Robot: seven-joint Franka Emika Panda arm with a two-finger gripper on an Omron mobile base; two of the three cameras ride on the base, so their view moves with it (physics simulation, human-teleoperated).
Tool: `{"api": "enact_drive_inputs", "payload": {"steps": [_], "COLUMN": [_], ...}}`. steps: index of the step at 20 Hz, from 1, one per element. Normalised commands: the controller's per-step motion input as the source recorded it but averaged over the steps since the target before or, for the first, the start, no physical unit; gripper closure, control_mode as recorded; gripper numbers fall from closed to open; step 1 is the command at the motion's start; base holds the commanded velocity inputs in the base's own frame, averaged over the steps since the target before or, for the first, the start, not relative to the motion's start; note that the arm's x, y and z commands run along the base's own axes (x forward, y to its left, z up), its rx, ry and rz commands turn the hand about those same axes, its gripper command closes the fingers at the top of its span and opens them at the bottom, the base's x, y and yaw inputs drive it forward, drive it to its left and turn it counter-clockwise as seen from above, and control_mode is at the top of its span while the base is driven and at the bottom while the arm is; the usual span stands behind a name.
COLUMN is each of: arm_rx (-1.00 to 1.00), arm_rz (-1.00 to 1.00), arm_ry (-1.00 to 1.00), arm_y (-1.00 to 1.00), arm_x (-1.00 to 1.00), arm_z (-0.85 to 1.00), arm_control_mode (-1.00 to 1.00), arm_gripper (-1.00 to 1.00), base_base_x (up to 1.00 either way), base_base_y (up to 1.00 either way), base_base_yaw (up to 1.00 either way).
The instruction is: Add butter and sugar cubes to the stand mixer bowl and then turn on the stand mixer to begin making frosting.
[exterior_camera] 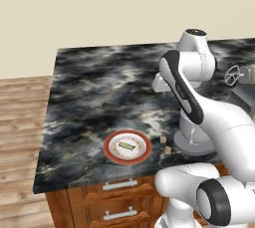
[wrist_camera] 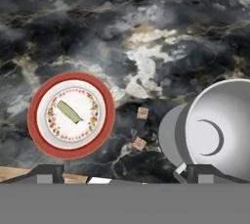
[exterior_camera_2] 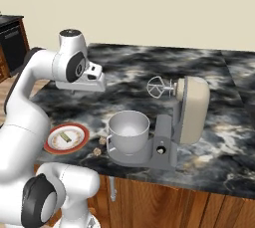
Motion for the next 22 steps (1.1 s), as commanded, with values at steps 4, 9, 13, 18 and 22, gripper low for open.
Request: {"api": "enact_drive_inputs", "payload": {"steps": [4, 9, 13, 18, 22], "arm_rx": [-0.07, -0.08, -0.07, -0.04, 0.0], "arm_rz": [0.07, 0.12, 0.1, 0.03, 0.03], "arm_ry": [0.03, 0.08, 0.09, 0.01, 0.15], "arm_y": [0.46, 0.84, 0.69, 0.24, 0.06], "arm_x": [-0.22, -0.17, 0.0, 0.25, 0.35], "arm_z": [-0.69, -0.76, -0.7, -0.44, -0.44], "arm_control_mode": [-1.0, -1.0, -1.0, -1.0, -1.0], "arm_gripper": [-1.0, -1.0, -1.0, -1.0, -1.0], "base_base_x": [0.0, 0.0, 0.0, 0.0, 0.0], "base_base_y": [0.0, 0.0, 0.0, 0.0, 0.0], "base_base_yaw": [0.0, 0.0, 0.0, 0.0, 0.0]}}
